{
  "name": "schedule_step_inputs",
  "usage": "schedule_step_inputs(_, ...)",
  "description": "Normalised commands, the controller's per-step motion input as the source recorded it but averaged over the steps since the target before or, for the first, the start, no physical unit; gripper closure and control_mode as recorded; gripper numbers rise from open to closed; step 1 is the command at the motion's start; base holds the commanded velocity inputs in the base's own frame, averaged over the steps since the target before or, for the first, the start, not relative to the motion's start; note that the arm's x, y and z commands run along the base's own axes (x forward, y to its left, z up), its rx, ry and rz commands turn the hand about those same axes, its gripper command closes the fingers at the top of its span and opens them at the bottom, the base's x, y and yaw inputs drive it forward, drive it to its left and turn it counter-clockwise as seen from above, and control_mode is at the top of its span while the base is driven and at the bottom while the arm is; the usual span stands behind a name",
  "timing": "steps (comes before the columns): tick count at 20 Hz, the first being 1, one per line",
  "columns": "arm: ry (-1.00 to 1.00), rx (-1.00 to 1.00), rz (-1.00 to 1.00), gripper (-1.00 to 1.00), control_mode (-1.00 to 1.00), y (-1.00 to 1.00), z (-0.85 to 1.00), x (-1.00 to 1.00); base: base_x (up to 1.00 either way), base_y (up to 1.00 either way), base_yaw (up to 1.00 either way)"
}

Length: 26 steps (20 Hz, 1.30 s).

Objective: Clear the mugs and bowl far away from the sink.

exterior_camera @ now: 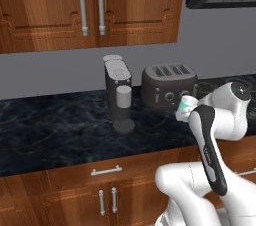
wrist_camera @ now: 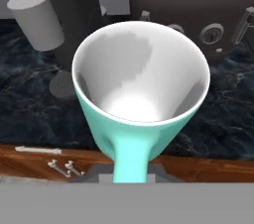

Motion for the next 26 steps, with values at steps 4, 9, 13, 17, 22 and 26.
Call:
schedule_step_inputs(4,0.06,0.00,0.00,1.00,-1.00,0.00,-0.19,0.54,0.00,0.00,0.00)
schedule_step_inputs(9,0.09,0.00,0.00,1.00,-1.00,0.00,-0.23,0.44,0.00,0.00,0.00)
schedule_step_inputs(13,0.10,0.00,0.00,1.00,-1.00,0.00,-0.33,0.36,0.00,0.00,0.00)
schedule_step_inputs(17,0.06,0.00,0.00,1.00,-1.00,0.02,-0.32,0.40,0.00,0.00,0.00)
schedule_step_inputs(22,0.00,-0.01,0.00,1.00,-1.00,0.02,-0.40,0.42,0.00,0.00,0.00)
schedule_step_inputs(26,0.00,-0.01,0.00,1.00,-1.00,0.00,-0.37,0.36,0.00,0.00,0.00)
